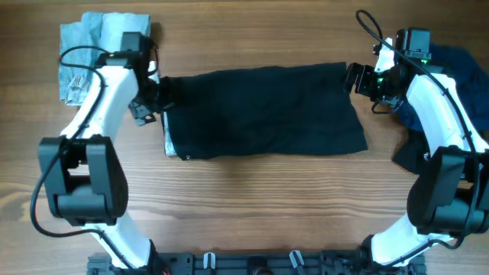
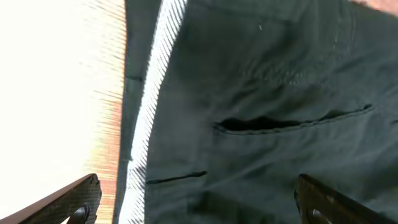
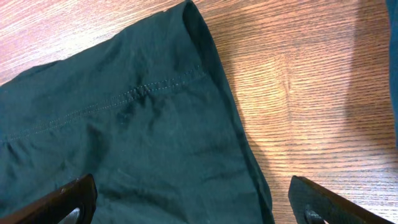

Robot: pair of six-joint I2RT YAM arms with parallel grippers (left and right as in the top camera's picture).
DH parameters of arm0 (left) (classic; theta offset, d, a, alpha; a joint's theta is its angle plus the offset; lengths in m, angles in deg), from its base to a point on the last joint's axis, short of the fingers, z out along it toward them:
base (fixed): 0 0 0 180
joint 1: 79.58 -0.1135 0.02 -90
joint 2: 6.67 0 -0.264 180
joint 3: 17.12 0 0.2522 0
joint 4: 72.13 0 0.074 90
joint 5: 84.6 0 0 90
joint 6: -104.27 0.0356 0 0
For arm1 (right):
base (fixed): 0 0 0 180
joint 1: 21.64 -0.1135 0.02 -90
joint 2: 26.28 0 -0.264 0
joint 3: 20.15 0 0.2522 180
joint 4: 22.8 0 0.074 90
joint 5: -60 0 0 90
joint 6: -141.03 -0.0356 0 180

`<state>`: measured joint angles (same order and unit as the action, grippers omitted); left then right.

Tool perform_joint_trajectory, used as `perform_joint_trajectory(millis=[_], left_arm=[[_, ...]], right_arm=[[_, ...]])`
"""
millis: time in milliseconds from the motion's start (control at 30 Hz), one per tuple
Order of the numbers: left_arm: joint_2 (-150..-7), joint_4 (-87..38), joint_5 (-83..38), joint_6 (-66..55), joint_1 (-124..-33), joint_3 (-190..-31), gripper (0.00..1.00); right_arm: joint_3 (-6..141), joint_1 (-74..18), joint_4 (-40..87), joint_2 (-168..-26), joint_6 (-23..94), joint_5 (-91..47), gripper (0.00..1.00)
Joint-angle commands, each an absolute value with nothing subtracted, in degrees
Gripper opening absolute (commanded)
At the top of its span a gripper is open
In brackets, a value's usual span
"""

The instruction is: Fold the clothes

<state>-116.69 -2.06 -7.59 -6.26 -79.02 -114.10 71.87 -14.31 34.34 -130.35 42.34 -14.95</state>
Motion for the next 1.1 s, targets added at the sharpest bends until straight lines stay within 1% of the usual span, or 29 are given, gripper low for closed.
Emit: perform_joint_trajectory(millis=[0,200,467,700,900,1033,1067], left_arm=[[-116.23,-2.01,-11.5,-3.66,-80.47,-114.34,1.0],[-116.32,-4.61,-11.5,-2.85,-80.66,-109.84,1.0],[-116.34,-13.88,-11.83,-2.81,-84.47,-102.97,1.0],[-116.51,-20.31,-17.64,-2.39,-84.9,-99.87,1.0],[-119.9,-21.16,-19.39,-2.37,-84.9,-99.87,0.98],[-122.83,-21.75,-23.11,-0.21,-84.9,-99.87,0.98],[-123.47,-21.71,-23.11,0.01,-84.9,-99.87,0.96]], right_arm=[[72.63,-14.44,34.1,-131.51,43.35,-13.62,1.0],[72.52,-14.44,34.75,-131.51,43.41,-13.62,0.99],[71.89,-14.44,34.75,-131.51,43.39,-13.58,1.0],[71.89,-14.55,34.56,-131.51,43.39,-13.16,0.99],[71.89,-14.55,34.67,-131.51,43.39,-13.14,1.0],[71.89,-14.59,34.69,-131.51,43.41,-13.14,1.0],[71.89,-14.66,34.71,-131.51,43.39,-13.14,1.0]])
